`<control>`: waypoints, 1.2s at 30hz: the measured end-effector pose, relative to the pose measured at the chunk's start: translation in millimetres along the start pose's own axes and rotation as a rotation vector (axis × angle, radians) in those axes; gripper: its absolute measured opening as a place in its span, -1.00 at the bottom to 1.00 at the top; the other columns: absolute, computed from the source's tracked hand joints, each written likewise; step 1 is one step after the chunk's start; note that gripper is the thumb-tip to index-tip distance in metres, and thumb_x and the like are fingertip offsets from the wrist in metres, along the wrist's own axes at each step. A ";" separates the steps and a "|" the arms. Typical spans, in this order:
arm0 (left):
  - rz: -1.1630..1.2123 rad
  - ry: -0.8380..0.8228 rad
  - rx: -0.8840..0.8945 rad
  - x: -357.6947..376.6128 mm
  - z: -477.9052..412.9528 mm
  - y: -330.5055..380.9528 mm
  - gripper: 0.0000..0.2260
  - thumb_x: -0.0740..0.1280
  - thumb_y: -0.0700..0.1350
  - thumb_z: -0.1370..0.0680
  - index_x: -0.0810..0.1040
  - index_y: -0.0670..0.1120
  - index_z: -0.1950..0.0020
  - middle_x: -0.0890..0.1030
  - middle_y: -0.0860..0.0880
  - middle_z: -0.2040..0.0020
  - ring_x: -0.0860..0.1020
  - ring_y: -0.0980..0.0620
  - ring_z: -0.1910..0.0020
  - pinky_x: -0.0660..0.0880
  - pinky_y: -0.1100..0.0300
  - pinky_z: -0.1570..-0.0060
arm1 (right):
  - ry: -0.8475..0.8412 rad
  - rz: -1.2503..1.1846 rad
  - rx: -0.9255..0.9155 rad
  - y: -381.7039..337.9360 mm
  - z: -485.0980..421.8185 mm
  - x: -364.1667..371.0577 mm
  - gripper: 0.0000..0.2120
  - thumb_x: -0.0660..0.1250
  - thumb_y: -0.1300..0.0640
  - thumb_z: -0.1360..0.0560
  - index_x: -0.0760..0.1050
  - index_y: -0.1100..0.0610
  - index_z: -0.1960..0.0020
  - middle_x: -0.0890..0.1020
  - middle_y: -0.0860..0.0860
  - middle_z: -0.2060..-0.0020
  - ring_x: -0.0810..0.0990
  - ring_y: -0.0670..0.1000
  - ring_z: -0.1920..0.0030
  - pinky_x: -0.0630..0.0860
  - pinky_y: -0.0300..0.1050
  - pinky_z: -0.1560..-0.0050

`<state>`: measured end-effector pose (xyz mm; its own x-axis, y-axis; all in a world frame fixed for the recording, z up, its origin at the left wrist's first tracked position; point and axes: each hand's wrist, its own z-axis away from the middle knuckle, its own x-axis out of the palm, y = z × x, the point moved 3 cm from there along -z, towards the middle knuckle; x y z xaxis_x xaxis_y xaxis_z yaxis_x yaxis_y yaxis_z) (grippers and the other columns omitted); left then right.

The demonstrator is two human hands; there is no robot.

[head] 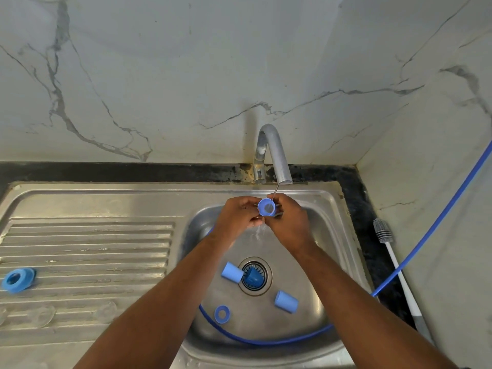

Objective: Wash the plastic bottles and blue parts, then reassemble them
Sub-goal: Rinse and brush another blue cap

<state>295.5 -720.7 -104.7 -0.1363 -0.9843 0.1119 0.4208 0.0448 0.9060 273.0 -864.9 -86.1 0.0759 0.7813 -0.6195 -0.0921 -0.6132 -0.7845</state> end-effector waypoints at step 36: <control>-0.490 0.071 -0.203 2.2 66.0 -13.2 -0.88 0.28 -0.19 -0.63 0.62 -0.11 -0.03 0.60 -0.11 0.20 0.58 -0.01 0.29 0.52 0.20 0.33 | -0.315 -0.128 0.139 19.0 46.3 -3.2 -0.73 0.60 0.18 -0.37 0.58 0.00 0.03 0.71 0.01 0.14 0.70 0.07 0.06 0.66 0.09 0.00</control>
<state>230.5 -712.2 -89.5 -0.3026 -0.8910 -0.3383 0.4891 -0.4499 0.7473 225.1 -873.7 -97.9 -0.2121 0.8615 -0.4614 -0.2376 -0.5034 -0.8308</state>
